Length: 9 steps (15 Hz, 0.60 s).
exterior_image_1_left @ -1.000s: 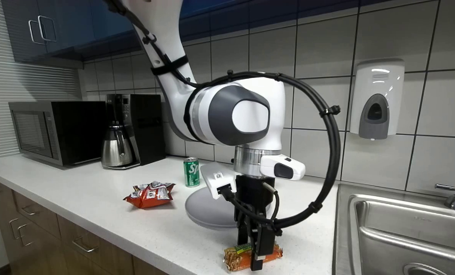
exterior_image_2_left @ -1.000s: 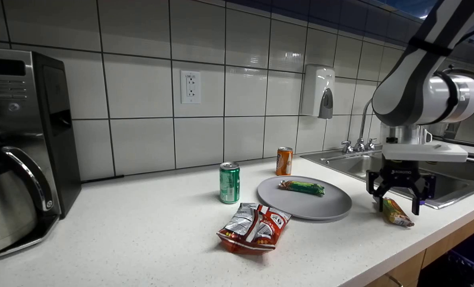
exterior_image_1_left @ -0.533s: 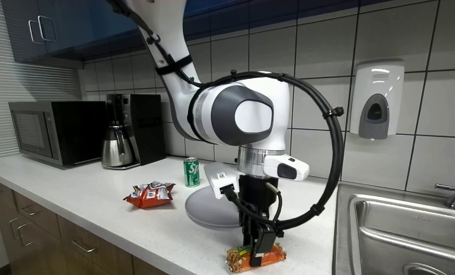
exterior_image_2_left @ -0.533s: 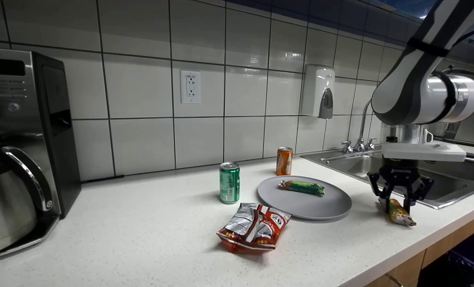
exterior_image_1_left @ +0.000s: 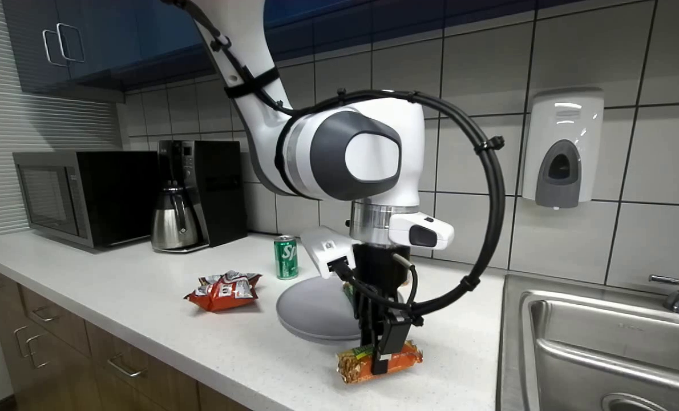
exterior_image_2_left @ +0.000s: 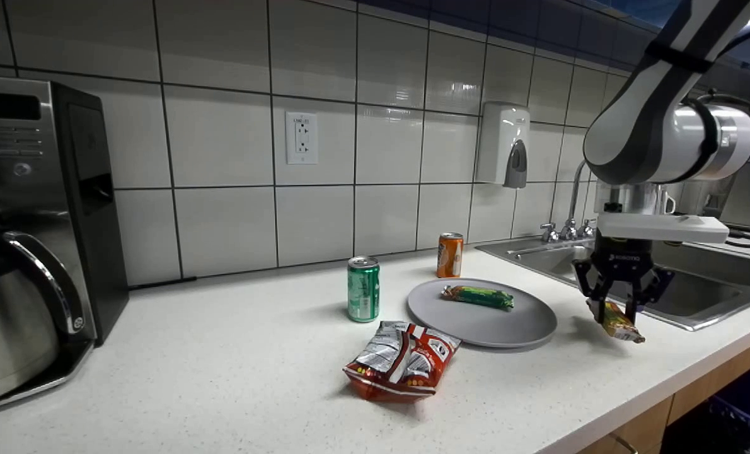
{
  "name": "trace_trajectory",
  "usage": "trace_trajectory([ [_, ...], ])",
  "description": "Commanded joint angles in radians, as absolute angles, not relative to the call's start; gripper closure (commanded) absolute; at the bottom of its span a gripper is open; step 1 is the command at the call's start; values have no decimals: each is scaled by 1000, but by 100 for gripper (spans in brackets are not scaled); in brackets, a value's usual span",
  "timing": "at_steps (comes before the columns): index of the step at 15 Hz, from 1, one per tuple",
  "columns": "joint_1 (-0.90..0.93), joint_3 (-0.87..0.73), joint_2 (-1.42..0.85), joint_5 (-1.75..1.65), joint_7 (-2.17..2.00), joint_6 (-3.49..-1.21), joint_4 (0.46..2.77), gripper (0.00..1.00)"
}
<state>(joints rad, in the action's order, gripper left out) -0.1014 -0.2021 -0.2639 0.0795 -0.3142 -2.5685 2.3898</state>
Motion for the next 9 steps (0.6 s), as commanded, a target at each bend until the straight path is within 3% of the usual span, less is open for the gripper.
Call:
trace_trajectory([
  [1,-97,-178,-198,82,-281,-2569,2422,83],
  [9,-57,-110,-180,81,-234,-2554,2407,83],
])
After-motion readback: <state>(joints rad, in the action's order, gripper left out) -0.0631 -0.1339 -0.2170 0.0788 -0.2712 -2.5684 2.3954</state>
